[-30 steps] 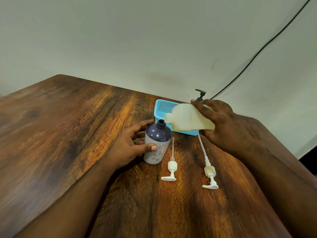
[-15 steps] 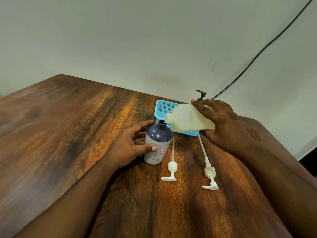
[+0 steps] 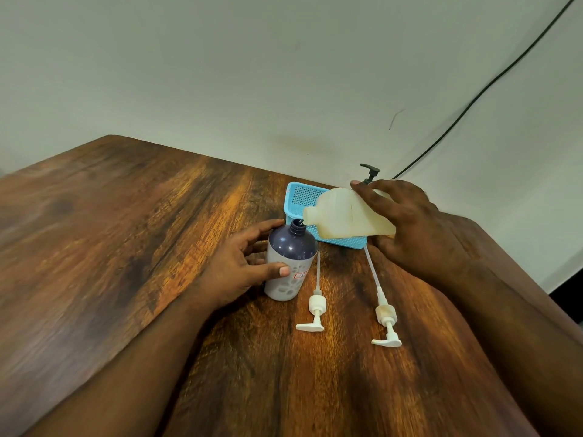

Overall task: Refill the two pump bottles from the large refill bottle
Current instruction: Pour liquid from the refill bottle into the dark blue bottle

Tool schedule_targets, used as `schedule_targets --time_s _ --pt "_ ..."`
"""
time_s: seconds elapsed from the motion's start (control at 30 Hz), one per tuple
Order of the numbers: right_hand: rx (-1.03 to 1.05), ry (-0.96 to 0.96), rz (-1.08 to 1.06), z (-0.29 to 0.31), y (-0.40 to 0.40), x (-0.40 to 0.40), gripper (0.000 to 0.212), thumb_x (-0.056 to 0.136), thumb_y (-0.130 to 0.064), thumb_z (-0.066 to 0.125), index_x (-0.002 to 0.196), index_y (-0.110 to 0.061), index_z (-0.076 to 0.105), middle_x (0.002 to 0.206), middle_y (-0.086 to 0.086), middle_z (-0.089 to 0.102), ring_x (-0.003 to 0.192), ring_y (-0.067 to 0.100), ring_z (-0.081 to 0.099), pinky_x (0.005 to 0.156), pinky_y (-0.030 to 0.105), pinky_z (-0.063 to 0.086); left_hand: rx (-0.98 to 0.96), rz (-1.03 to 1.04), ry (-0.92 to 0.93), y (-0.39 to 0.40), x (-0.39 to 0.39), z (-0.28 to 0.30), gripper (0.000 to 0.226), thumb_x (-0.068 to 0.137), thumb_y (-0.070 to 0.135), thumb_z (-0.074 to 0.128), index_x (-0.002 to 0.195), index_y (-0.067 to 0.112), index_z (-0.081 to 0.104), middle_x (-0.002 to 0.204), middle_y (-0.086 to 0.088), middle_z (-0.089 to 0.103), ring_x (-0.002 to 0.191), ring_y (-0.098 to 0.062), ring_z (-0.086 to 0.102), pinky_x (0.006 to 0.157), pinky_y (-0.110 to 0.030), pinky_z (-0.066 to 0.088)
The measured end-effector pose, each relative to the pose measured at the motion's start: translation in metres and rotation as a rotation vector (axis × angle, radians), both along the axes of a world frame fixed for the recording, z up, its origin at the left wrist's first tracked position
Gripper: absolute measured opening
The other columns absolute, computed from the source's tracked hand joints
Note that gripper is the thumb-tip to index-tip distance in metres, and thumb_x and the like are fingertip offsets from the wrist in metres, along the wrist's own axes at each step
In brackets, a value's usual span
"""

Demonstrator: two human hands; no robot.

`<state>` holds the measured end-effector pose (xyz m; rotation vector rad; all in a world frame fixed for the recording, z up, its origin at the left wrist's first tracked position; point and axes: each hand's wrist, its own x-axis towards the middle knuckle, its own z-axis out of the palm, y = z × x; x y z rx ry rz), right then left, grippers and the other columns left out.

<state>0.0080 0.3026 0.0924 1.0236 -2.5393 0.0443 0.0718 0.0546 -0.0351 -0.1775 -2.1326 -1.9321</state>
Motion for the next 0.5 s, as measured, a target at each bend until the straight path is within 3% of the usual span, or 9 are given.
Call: schedule_targets --time_s 0.5 --pt "-0.004 0.016 0.000 -0.0007 -0.0001 -0.0027 0.090 0.075 -0.017 0.077 0.147 -0.028 0.025 0.143 0.014 0.041 0.133 0.035 0.033 0.104 0.054 0.036 0.008 0.001 0.005 -0.0002 0.0004 0.0004 0.075 0.072 0.009 0.082 0.136 0.033 0.051 0.135 0.012 0.056 0.122 -0.005 0.054 0.085 -0.016 0.053"
